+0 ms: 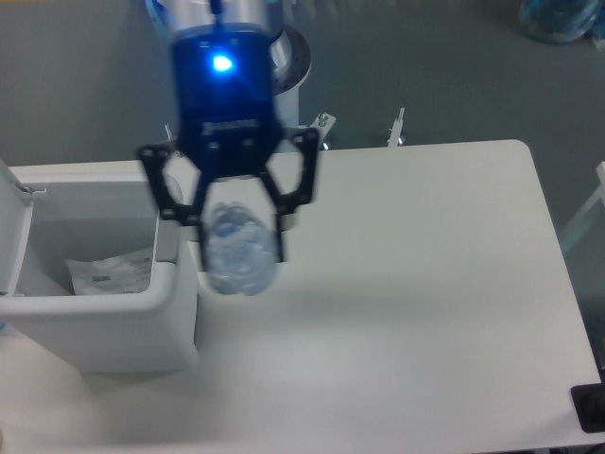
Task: Place the trash in the trash can
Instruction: 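Lift the bottle and carry it over the white bin, then lower the bottle into the bin and open the gripper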
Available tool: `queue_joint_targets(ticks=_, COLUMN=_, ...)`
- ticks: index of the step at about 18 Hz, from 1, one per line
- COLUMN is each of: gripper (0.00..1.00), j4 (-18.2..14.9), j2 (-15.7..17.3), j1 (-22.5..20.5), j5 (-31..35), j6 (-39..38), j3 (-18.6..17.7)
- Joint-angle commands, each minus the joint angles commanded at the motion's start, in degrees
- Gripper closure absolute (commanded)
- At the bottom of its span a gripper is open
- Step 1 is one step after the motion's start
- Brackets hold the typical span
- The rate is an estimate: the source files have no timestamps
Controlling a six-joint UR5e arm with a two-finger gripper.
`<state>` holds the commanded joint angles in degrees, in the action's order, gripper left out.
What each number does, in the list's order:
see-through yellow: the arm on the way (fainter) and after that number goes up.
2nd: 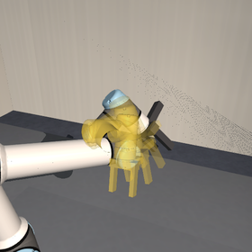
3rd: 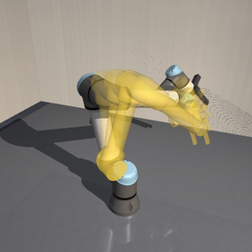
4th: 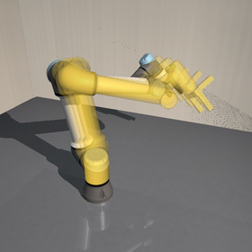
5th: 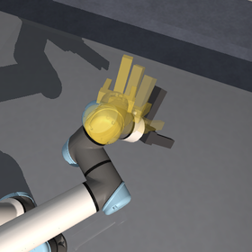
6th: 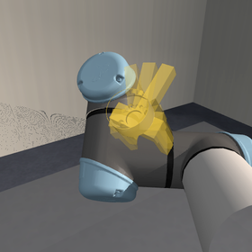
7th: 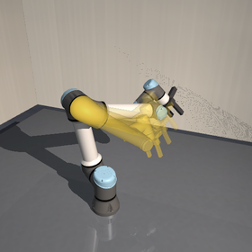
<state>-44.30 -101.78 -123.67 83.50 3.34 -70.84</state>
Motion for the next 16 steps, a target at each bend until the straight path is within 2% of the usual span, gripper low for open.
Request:
queue_joint_targets(ticks=6, gripper=0.35, j4=0.0, j2=-0.3, j1=4.1, j5=0.1, j6=-3.1, j3=-1.5)
queue_joint_targets(ticks=7, gripper=0.31, j4=0.0, j2=-0.3, j1=4.7, j5=0.1, j6=-3.1, j3=-1.9)
queue_joint_targets(ticks=13, gripper=0.26, j4=0.0, j2=1.1, j1=8.1, j5=0.7, j6=-3.2, j3=-7.5)
queue_joint_targets(ticks=14, gripper=0.21, j4=0.0, j2=1.3, j1=8.6, j5=0.8, j6=-3.2, j3=-7.8)
queue_joint_targets(ticks=15, gripper=0.08, j4=0.0, j2=1.6, j1=8.7, j5=0.7, j6=-3.0, j3=-7.9)
queue_joint_targets(ticks=16, gripper=0.01, j4=0.0, j2=1.8, j1=8.7, j5=0.7, j6=-2.7, j3=-7.8)
